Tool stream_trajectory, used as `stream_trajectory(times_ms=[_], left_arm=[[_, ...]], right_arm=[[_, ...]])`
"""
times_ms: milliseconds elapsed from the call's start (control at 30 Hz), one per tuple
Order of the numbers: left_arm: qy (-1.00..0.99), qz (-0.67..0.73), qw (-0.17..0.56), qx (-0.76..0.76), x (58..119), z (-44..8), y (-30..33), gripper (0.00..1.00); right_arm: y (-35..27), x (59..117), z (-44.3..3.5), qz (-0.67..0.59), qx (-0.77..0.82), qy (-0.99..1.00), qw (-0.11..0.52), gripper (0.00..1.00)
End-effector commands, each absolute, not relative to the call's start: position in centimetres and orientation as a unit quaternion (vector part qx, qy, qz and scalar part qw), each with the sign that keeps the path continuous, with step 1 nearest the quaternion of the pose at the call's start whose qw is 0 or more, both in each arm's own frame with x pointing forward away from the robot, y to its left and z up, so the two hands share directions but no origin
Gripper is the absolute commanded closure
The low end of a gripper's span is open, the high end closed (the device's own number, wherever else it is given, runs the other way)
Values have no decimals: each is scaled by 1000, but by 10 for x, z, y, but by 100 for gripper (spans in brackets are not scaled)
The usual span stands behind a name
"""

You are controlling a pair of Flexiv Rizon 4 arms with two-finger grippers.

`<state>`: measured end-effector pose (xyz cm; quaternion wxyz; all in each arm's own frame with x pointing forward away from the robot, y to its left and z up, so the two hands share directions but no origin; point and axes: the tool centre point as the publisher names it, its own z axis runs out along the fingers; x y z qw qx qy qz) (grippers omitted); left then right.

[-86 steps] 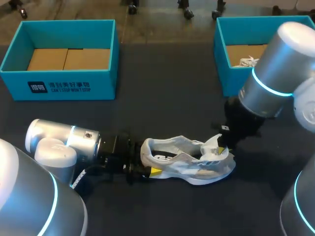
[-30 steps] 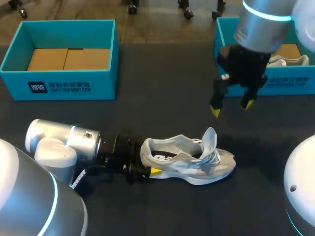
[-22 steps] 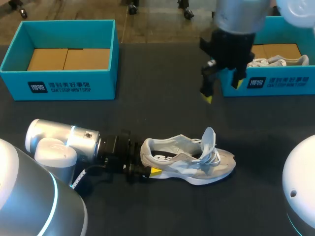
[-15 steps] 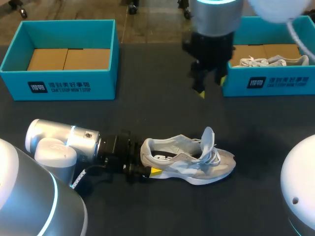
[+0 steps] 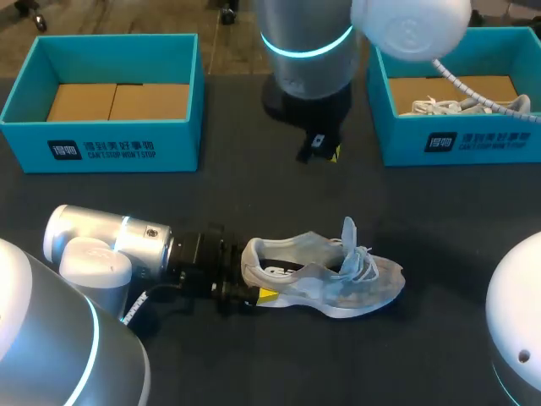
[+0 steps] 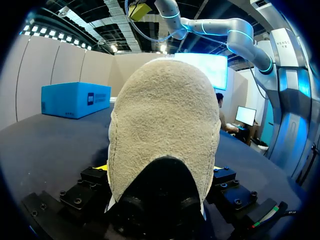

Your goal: Take the shoe out of the shoebox, open the shoe tongue, remove and reinsert the insole, then place the shoe into the shoebox

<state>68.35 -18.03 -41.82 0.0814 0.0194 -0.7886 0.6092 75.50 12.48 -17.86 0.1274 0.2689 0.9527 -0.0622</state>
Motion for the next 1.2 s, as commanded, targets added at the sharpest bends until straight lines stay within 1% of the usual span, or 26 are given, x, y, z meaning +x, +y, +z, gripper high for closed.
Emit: stream_trajectory(times_ms=[33,100,133,333,400,467,1033,1100,1200], left_arm=[[-789,608,81,20,683,-418,-180,100],[-789,608,81,20,683,-418,-180,100],[-789,608,81,20,683,-418,-180,100],[-789,608,81,20,683,-418,-180,100],[-789,608,81,20,683,-418,-180,100],[-789,608,81,20,683,-418,-180,100],[-789,608,81,20,683,-418,-180,100],[-789,608,81,20,683,-418,-180,100],[-789,608,81,20,683,-418,-180,100]], right_arm=[[119,751,-178,-52,268,953,132,100],[140,755,-183,-74,213,961,159,100],[148,756,-184,-66,193,965,167,100],[174,746,-190,-76,110,973,191,100],[179,740,-194,-81,98,973,191,100],[178,732,-206,-83,112,977,160,100],[178,732,-206,-83,112,977,160,100],[181,727,-210,-84,103,978,160,100],[188,716,-226,-121,90,976,157,100]])
